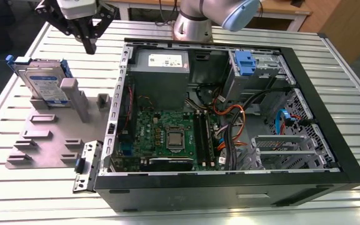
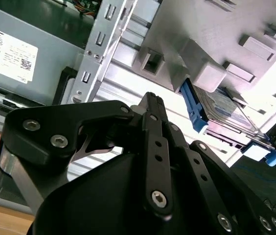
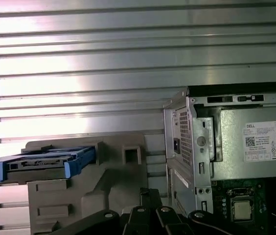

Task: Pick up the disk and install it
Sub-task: 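Reach for the disk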

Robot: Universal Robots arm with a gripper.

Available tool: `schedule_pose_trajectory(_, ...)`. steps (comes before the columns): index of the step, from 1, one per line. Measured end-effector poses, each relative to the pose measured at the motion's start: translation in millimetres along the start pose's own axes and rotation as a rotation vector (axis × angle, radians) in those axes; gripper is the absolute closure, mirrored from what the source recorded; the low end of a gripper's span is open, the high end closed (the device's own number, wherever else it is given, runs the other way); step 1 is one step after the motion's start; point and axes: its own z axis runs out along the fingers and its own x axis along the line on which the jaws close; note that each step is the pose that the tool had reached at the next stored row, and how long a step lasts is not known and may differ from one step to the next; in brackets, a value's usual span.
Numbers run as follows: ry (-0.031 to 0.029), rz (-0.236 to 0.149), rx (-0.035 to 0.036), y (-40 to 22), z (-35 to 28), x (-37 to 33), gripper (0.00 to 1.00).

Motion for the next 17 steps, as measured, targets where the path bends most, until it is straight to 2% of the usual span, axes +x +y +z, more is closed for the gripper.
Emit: schedule_pose_trajectory(17,-0.0001,0.001,0.0000,1.9,7.3,42.3,0.89)
